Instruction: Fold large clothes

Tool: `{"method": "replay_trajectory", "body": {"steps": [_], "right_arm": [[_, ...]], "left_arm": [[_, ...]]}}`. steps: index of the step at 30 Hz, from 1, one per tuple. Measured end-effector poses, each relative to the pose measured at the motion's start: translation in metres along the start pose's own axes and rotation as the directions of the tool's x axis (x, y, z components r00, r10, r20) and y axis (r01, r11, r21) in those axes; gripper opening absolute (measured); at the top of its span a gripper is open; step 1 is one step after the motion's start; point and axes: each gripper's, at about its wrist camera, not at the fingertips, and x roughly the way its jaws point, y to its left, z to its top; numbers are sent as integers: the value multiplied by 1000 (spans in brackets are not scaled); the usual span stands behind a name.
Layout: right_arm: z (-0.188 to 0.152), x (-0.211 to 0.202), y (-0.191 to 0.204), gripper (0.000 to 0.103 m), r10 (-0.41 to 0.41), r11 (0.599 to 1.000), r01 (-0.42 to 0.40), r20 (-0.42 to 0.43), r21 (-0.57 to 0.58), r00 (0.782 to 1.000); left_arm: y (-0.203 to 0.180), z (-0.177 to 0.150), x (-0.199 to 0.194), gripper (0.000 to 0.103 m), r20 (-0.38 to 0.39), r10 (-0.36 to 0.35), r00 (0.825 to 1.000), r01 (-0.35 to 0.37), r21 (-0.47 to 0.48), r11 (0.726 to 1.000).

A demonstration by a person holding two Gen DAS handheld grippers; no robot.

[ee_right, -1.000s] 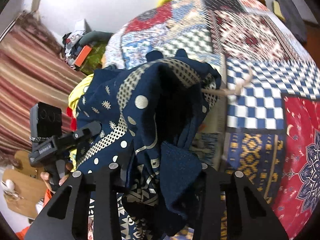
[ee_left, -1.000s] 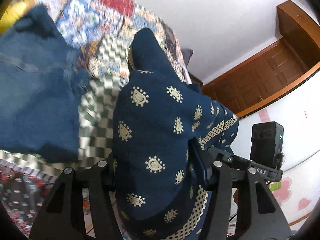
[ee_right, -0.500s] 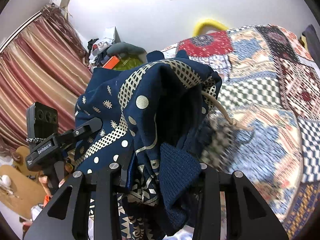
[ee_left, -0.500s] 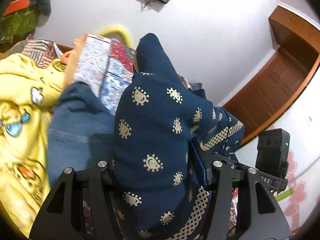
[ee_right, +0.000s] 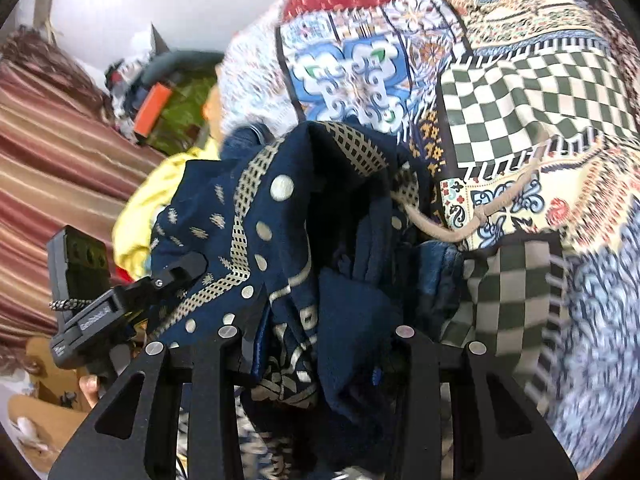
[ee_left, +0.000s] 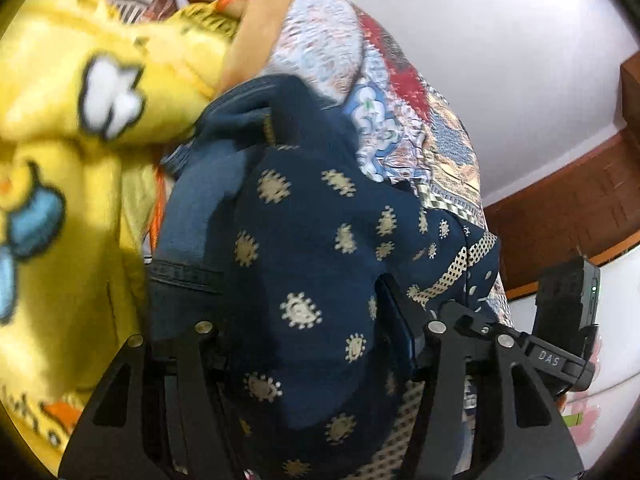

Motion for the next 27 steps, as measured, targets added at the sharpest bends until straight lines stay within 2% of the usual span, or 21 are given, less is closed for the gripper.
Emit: {"method": "replay_trajectory", "body": {"steps": [2,5,7,9,10,12,14,16,20,23,25,27], "right_arm": [[-1,-4,3,36,-5,999,5,-9,-38,1000],[-7,-14,17,41,-65,988,65,5,-140,998],[-18,-26,28,43,-125,970,129,33,-206,992],[-25,-28,30,50,-168,957,175,51,-233,985],[-30,-31,31,55,-191,949,198,52,-244,980],[-36,-30,30,57,-237,937,237,35,-256,971],[-46,-36,30,59,-243,928,241,30,-284,970],[-57,-43,29,66,-279,909,282,55,-307,959],[-80,-49,23,66,-368,854,368,74,-368,927],[-100,-57,19,66,-433,805,431,93,-409,897],[-111,-68,21,66,-430,796,435,111,-420,896],[-120,-87,28,66,-404,804,429,150,-413,902]], "left_arm": [[3,-4,-4,62,17,-30,999,30,2,1000],[-9,-13,-17,66,52,55,997,-59,83,995],[-21,-22,-27,74,72,117,991,-125,121,985],[-29,-32,-35,85,83,181,980,-191,139,972],[-32,-38,-40,85,94,194,977,-206,149,967],[-35,-52,-52,90,115,198,973,-214,155,964],[-38,-69,-63,94,125,194,973,-212,158,964],[-44,-85,-67,95,138,215,967,-239,189,953],[-50,-117,-65,95,163,288,944,-319,224,921],[-47,-128,-67,95,154,294,943,-320,191,928],[-52,-135,-68,95,141,328,934,-351,192,917],[-64,-145,-74,94,162,369,915,-399,238,886]]}}
